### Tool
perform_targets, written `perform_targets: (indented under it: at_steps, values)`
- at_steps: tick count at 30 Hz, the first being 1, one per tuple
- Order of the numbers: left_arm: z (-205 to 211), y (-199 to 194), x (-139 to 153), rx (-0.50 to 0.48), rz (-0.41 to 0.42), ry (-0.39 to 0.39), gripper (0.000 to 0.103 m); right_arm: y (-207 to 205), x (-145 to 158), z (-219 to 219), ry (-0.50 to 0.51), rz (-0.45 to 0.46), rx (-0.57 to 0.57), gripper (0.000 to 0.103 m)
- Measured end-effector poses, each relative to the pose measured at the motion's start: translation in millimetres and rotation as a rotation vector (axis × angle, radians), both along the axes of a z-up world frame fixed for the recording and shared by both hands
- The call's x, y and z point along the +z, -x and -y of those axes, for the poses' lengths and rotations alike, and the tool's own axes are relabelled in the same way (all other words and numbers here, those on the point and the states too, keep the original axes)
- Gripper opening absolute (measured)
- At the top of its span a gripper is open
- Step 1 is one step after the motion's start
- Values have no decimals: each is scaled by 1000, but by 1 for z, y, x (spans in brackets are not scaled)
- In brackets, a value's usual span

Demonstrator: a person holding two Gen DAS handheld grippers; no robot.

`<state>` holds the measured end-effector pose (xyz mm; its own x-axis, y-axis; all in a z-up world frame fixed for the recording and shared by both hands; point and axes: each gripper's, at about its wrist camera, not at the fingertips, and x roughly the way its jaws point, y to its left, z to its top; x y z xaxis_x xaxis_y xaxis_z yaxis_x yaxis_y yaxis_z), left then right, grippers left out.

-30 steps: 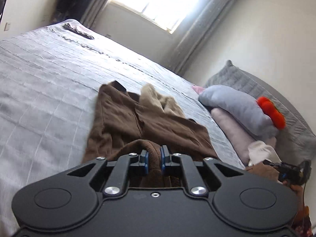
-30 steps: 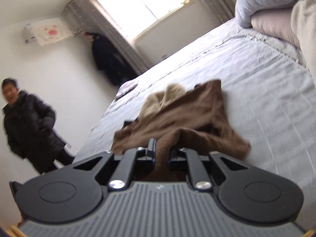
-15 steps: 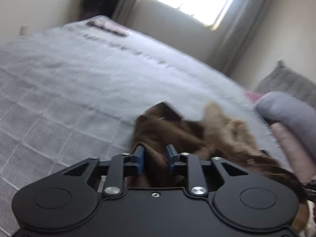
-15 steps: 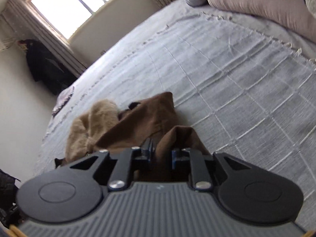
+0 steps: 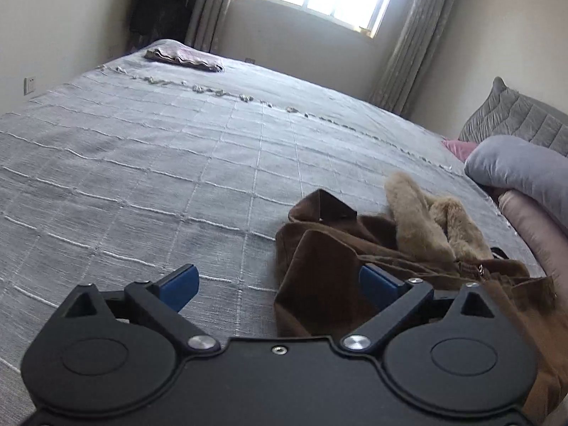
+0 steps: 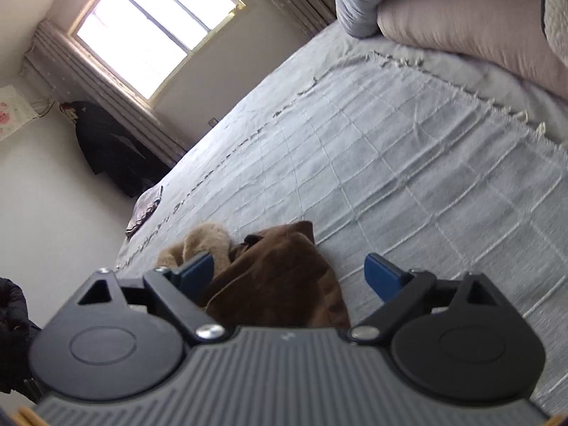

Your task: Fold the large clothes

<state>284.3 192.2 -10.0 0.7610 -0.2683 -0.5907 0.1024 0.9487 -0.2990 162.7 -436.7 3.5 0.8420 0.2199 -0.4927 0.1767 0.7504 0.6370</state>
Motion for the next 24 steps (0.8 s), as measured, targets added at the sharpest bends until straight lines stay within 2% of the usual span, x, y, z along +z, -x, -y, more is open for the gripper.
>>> perform_targets:
  at_steps: [3, 5, 6, 7, 8, 9, 10, 11, 13, 16, 20, 24]
  values:
    - [15, -19, -13, -40, -64, -12, 91, -12, -4, -11, 120, -47, 28, 92]
    - [26, -29, -17, -60, -94, -36, 65, -29, -16, -25, 222, -102, 58, 90]
    - [31, -31, -18, -67, -107, -45, 58, -39, -24, -33, 255, -127, 76, 86]
    - [36, -32, -18, -74, -110, -46, 43, -48, -32, -42, 283, -148, 87, 71]
    - [41, -29, -15, -71, -102, -58, 34, -56, -40, -52, 303, -165, 94, 61]
    - [46, -23, -10, -69, -73, -88, 28, -63, -47, -62, 315, -170, 107, 38]
    - [51, -15, -3, -72, -36, -116, 17, -64, -51, -74, 338, -163, 108, 22]
    - [55, -7, 5, -69, 6, -135, 16, -64, -50, -85, 383, -145, 98, 16]
    - [60, 9, 24, -48, 94, -165, 14, -53, -39, -110, 551, -86, 62, 10]
    - [65, 13, 51, -8, 179, -167, 13, -38, -17, -133, 740, 20, 2, 9]
    - [84, -15, 80, 62, 282, -236, 13, -54, 16, -146, 809, 127, -85, 9]
    - [96, -64, 88, 164, 362, -269, 13, -105, 38, -153, 864, 194, -182, 9]
